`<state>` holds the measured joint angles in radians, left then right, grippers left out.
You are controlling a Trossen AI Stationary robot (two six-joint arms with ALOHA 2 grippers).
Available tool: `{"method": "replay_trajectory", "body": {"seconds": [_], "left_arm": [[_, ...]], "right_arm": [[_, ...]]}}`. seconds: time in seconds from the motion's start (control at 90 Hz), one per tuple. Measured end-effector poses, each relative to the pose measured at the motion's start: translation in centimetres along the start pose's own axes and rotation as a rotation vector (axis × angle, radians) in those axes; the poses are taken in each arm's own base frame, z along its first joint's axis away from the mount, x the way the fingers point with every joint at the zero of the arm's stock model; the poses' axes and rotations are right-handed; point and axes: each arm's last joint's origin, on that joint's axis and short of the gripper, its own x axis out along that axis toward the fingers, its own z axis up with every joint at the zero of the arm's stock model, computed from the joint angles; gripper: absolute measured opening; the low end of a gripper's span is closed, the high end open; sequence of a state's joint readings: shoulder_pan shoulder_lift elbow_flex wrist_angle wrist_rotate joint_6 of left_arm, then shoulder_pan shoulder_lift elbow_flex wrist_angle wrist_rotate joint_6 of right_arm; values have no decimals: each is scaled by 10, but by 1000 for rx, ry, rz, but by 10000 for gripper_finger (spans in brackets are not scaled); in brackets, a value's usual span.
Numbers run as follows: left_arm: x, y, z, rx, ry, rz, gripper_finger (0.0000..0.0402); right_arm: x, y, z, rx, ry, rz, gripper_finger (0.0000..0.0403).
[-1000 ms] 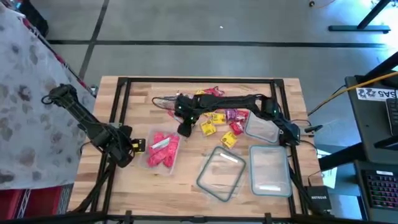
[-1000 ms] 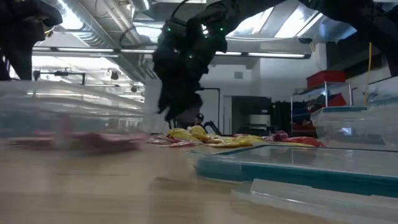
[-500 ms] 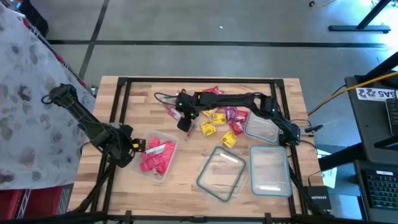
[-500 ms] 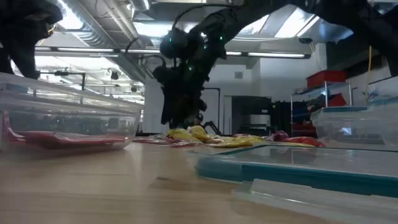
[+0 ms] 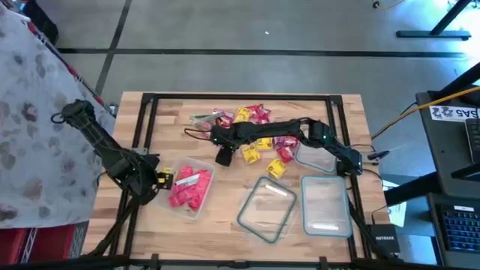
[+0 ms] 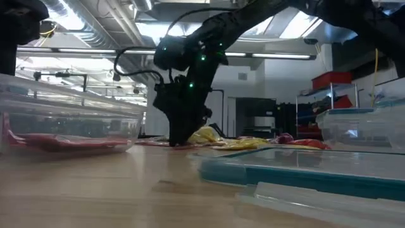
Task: Sort candy
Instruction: Put the red candy strip into the rectangular transparent bin
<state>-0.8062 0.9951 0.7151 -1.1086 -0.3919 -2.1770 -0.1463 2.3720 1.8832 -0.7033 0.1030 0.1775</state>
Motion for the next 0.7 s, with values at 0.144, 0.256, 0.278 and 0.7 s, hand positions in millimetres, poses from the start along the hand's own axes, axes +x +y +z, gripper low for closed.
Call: {"method": "replay_trajectory", "body": {"seconds": [0.144, 0.256, 0.278, 0.7], "left_arm": [[0, -1, 0, -17, -11, -12, 123], [0, -1, 0, -22, -28, -24, 123], [0, -1, 0, -23, -32, -27, 123], [0, -2, 1, -25, -64, -48, 123]], "right_arm": [[-4, 0, 2, 12, -20, -7, 186], [-2, -6, 3, 47, -20, -11, 186], [1, -7, 3, 55, -16, -13, 186], [18, -1, -10, 30, 96, 55, 21]]}}
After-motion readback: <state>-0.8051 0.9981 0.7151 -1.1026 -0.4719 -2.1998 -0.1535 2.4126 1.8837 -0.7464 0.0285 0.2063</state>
